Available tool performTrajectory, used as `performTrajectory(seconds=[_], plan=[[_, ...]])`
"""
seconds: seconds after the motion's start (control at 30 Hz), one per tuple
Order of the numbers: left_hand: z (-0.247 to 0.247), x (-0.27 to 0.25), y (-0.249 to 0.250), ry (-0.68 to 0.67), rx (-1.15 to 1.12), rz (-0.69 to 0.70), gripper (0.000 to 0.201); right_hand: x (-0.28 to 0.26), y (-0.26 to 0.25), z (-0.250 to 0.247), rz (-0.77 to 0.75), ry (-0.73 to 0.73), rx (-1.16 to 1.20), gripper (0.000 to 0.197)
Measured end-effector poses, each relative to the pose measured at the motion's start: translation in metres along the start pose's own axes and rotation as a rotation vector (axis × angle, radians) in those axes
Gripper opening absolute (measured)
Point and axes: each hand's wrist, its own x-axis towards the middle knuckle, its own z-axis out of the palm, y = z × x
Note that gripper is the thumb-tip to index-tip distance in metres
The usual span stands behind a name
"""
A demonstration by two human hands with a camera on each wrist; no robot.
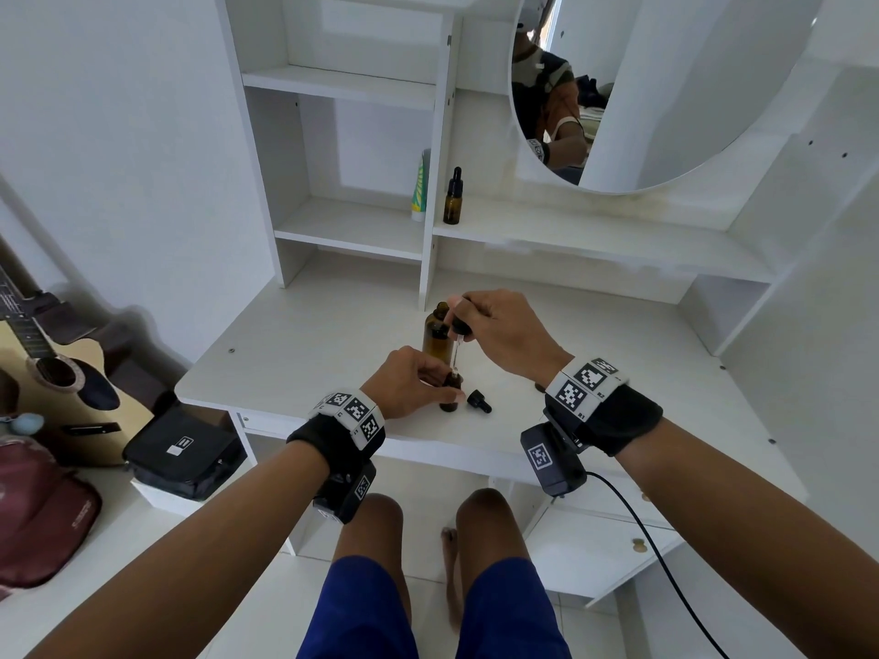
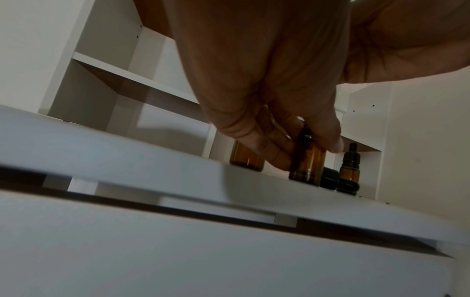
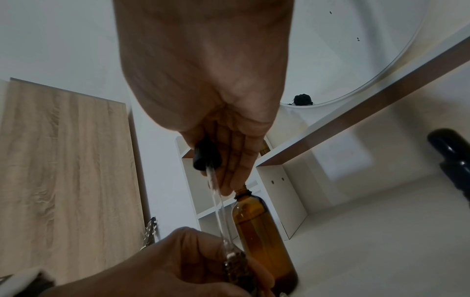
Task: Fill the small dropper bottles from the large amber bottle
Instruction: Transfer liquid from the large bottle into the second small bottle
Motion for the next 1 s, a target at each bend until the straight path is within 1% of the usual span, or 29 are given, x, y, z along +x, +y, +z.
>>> performTrajectory(seconds=[0.17, 0.3, 0.5, 0.57, 0.67, 0.83, 1.0], plan=[[0.000, 0.000, -0.001, 0.006, -0.012, 0.000, 0.020, 0.001, 0.001, 0.000, -0.023, 0.016, -0.018, 0.040], [0.000, 0.001, -0.002, 0.004, -0.003, -0.004, 0.022, 0.002, 0.005, 0.003, -0.022, -0.003, -0.069, 0.046], [0.000, 0.001, -0.002, 0.001, -0.004, -0.009, 0.023, 0.001, 0.005, 0.004, -0.033, 0.018, -0.040, 0.041], [0.001, 0.000, -0.001, 0.005, -0.008, -0.003, 0.021, 0.002, 0.005, 0.004, -0.034, 0.006, -0.046, 0.043], [0.001, 0.000, 0.000, 0.010, -0.011, -0.001, 0.020, 0.002, 0.004, 0.005, -0.046, -0.004, -0.123, 0.049], [0.001, 0.000, -0.002, 0.004, -0.031, -0.008, 0.022, 0.005, 0.003, 0.003, -0.053, 0.029, -0.141, 0.052], [0.001, 0.001, -0.002, 0.002, -0.024, -0.007, 0.021, 0.018, -0.006, -0.011, -0.047, 0.079, -0.087, 0.046]])
